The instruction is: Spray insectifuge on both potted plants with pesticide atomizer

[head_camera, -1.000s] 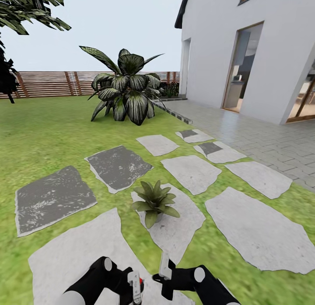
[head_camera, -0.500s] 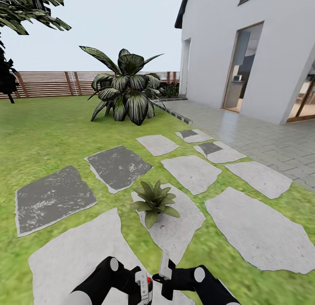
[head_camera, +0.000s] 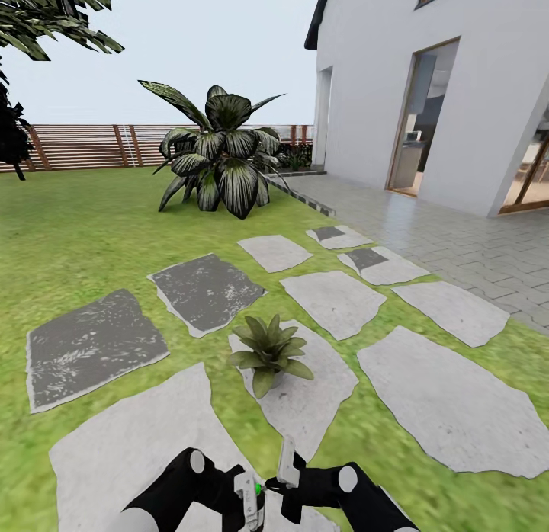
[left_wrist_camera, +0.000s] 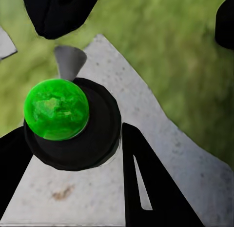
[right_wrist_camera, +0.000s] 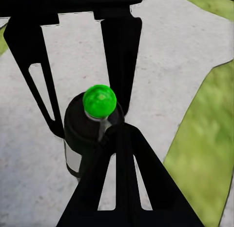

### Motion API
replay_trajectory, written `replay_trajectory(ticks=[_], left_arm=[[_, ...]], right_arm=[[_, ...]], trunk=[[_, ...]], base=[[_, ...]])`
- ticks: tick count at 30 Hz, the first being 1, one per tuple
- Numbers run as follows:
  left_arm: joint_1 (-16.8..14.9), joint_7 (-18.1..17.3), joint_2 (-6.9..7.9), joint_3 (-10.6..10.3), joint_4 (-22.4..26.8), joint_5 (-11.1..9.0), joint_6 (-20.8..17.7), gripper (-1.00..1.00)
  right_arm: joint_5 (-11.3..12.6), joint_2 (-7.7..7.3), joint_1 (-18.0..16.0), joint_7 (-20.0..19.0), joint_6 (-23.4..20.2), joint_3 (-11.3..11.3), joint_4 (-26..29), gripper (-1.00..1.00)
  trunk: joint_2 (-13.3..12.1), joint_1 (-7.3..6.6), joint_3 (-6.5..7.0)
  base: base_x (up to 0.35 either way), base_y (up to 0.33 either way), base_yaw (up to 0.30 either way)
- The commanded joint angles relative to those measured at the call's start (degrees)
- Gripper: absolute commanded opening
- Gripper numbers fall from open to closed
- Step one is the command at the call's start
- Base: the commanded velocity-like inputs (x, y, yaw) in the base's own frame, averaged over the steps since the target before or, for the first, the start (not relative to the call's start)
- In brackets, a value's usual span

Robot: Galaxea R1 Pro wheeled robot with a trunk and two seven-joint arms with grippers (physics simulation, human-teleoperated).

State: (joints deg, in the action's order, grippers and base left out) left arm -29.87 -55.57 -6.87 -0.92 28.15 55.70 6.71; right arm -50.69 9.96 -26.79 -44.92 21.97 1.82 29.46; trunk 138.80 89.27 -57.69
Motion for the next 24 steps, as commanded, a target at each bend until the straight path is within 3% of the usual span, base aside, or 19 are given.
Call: replay_trajectory(ticks=[1,4,5,6,11,13,14,16,21,24], left_arm=[[0.1,-0.1,0.19,0.0,0.1,0.6,0.6,-1.0],[0.3,-0.1,2.07,0.1,0.1,1.1,0.7,-1.0],[0.5,-0.1,3.84,0.0,0.1,1.2,0.7,-1.0],[0.6,-0.1,4.7,-0.1,0.1,1.3,0.7,-1.0],[0.9,-0.2,13.41,-0.2,0.1,1.3,0.7,-1.0],[0.9,-0.2,15.65,-0.1,0.0,1.4,0.8,-1.0],[0.9,-0.2,16.78,-0.1,-0.1,1.4,0.8,-1.0],[0.8,-0.2,18.1,0.0,-0.3,1.4,1.0,-1.0],[0.8,0.0,18.9,0.4,-0.3,1.2,0.9,-1.0],[0.7,3.3,18.82,3.8,-0.1,0.7,0.6,-1.0]], right_arm=[[-0.4,0.04,0.0,-0.2,0.2,0.2,0.1,-1.0],[-0.4,0.04,0.0,-0.2,0.3,0.2,0.0,-1.0],[-0.4,0.04,0.0,-0.2,0.3,0.2,0.0,-1.0],[-0.4,0.04,0.0,-0.2,0.3,0.2,0.0,-1.0],[-0.5,0.04,0.0,-0.2,0.3,0.2,-0.1,-1.0],[-0.5,0.04,0.0,-0.2,0.3,0.2,-0.1,-1.0],[-0.5,0.04,0.0,-0.2,0.3,0.2,-0.1,1.0],[-0.5,0.04,0.0,-0.2,0.3,0.2,-0.1,1.0],[-0.5,-0.09,0.0,0.3,0.3,0.4,-0.3,1.0],[-0.4,-4.25,0.0,2.2,0.4,0.7,-0.4,1.0]], trunk=[[0.0,-0.01,-0.05],[0.0,-0.01,-0.05],[0.0,-0.01,-0.05],[0.0,-0.01,-0.05],[0.0,-0.01,-0.05],[0.0,-0.01,-0.05],[0.0,-0.01,-0.05],[0.0,-0.01,-0.05],[0.0,-0.01,-0.05],[0.0,-0.01,-0.05]], base=[[0.0,0.0,0.0],[0.0,0.0,0.0],[0.0,0.0,0.0],[0.0,0.0,0.0],[0.0,0.0,0.0],[0.0,0.0,0.0],[0.0,0.0,0.0],[0.0,0.0,0.0],[0.0,0.0,0.0],[0.0,0.0,0.0]])
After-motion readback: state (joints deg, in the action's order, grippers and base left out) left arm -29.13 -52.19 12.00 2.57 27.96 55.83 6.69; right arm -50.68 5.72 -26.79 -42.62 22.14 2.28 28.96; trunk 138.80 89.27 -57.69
